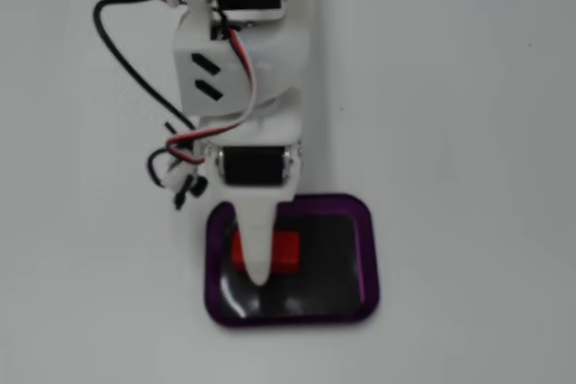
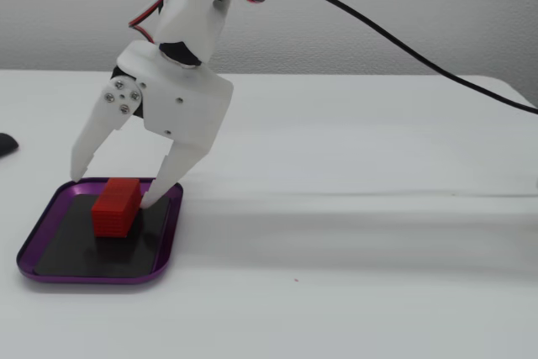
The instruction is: Remove the cube from the box.
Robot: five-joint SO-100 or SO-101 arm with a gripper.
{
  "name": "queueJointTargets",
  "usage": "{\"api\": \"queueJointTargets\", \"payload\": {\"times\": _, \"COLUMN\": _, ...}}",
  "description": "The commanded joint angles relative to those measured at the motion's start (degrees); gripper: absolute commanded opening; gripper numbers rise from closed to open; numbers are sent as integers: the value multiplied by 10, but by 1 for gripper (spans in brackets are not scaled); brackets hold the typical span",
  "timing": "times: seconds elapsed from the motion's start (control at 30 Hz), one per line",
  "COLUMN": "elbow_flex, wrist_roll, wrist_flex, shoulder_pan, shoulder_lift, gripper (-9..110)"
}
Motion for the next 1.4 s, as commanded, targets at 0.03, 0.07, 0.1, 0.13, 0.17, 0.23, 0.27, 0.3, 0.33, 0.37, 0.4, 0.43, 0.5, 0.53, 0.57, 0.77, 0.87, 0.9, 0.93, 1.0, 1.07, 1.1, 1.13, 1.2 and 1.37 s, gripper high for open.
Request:
{"api": "queueJointTargets", "payload": {"times": 0.03, "elbow_flex": -11, "wrist_roll": 0, "wrist_flex": -9, "shoulder_pan": -4, "shoulder_lift": 4, "gripper": 20}}
{"api": "queueJointTargets", "payload": {"times": 0.07, "elbow_flex": -11, "wrist_roll": 0, "wrist_flex": -9, "shoulder_pan": -4, "shoulder_lift": 4, "gripper": 20}}
{"api": "queueJointTargets", "payload": {"times": 0.1, "elbow_flex": -11, "wrist_roll": 0, "wrist_flex": -9, "shoulder_pan": -4, "shoulder_lift": 4, "gripper": 20}}
{"api": "queueJointTargets", "payload": {"times": 0.13, "elbow_flex": -11, "wrist_roll": 0, "wrist_flex": -9, "shoulder_pan": -4, "shoulder_lift": 4, "gripper": 20}}
{"api": "queueJointTargets", "payload": {"times": 0.17, "elbow_flex": -11, "wrist_roll": 0, "wrist_flex": -9, "shoulder_pan": -4, "shoulder_lift": 4, "gripper": 20}}
{"api": "queueJointTargets", "payload": {"times": 0.23, "elbow_flex": -11, "wrist_roll": 0, "wrist_flex": -9, "shoulder_pan": -4, "shoulder_lift": 4, "gripper": 20}}
{"api": "queueJointTargets", "payload": {"times": 0.27, "elbow_flex": -11, "wrist_roll": 0, "wrist_flex": -9, "shoulder_pan": -4, "shoulder_lift": 4, "gripper": 20}}
{"api": "queueJointTargets", "payload": {"times": 0.3, "elbow_flex": -11, "wrist_roll": 0, "wrist_flex": -9, "shoulder_pan": -4, "shoulder_lift": 4, "gripper": 20}}
{"api": "queueJointTargets", "payload": {"times": 0.33, "elbow_flex": -11, "wrist_roll": 0, "wrist_flex": -9, "shoulder_pan": -4, "shoulder_lift": 4, "gripper": 20}}
{"api": "queueJointTargets", "payload": {"times": 0.37, "elbow_flex": -8, "wrist_roll": 0, "wrist_flex": -9, "shoulder_pan": -4, "shoulder_lift": 4, "gripper": 20}}
{"api": "queueJointTargets", "payload": {"times": 0.4, "elbow_flex": -2, "wrist_roll": 0, "wrist_flex": -10, "shoulder_pan": -4, "shoulder_lift": 4, "gripper": 20}}
{"api": "queueJointTargets", "payload": {"times": 0.43, "elbow_flex": 5, "wrist_roll": 0, "wrist_flex": -14, "shoulder_pan": -5, "shoulder_lift": 4, "gripper": 20}}
{"api": "queueJointTargets", "payload": {"times": 0.5, "elbow_flex": 17, "wrist_roll": 0, "wrist_flex": -25, "shoulder_pan": -10, "shoulder_lift": -4, "gripper": 19}}
{"api": "queueJointTargets", "payload": {"times": 0.53, "elbow_flex": 22, "wrist_roll": 0, "wrist_flex": -32, "shoulder_pan": -14, "shoulder_lift": -10, "gripper": 19}}
{"api": "queueJointTargets", "payload": {"times": 0.57, "elbow_flex": 25, "wrist_roll": 0, "wrist_flex": -36, "shoulder_pan": -14, "shoulder_lift": -16, "gripper": 19}}
{"api": "queueJointTargets", "payload": {"times": 0.77, "elbow_flex": 18, "wrist_roll": 0, "wrist_flex": -40, "shoulder_pan": -15, "shoulder_lift": -46, "gripper": 19}}
{"api": "queueJointTargets", "payload": {"times": 0.87, "elbow_flex": 18, "wrist_roll": 0, "wrist_flex": -40, "shoulder_pan": -15, "shoulder_lift": -47, "gripper": 14}}
{"api": "queueJointTargets", "payload": {"times": 0.9, "elbow_flex": 18, "wrist_roll": 0, "wrist_flex": -40, "shoulder_pan": -15, "shoulder_lift": -47, "gripper": 12}}
{"api": "queueJointTargets", "payload": {"times": 0.93, "elbow_flex": 18, "wrist_roll": 0, "wrist_flex": -40, "shoulder_pan": -15, "shoulder_lift": -47, "gripper": 9}}
{"api": "queueJointTargets", "payload": {"times": 1.0, "elbow_flex": 18, "wrist_roll": 0, "wrist_flex": -40, "shoulder_pan": -15, "shoulder_lift": -47, "gripper": 5}}
{"api": "queueJointTargets", "payload": {"times": 1.07, "elbow_flex": 18, "wrist_roll": 0, "wrist_flex": -40, "shoulder_pan": -14, "shoulder_lift": -47, "gripper": 1}}
{"api": "queueJointTargets", "payload": {"times": 1.1, "elbow_flex": 18, "wrist_roll": 0, "wrist_flex": -39, "shoulder_pan": -14, "shoulder_lift": -45, "gripper": 0}}
{"api": "queueJointTargets", "payload": {"times": 1.13, "elbow_flex": 18, "wrist_roll": 0, "wrist_flex": -37, "shoulder_pan": -14, "shoulder_lift": -42, "gripper": 0}}
{"api": "queueJointTargets", "payload": {"times": 1.2, "elbow_flex": 18, "wrist_roll": 0, "wrist_flex": -33, "shoulder_pan": -15, "shoulder_lift": -41, "gripper": 0}}
{"api": "queueJointTargets", "payload": {"times": 1.37, "elbow_flex": -30, "wrist_roll": 0, "wrist_flex": 18, "shoulder_pan": -16, "shoulder_lift": 2, "gripper": 0}}
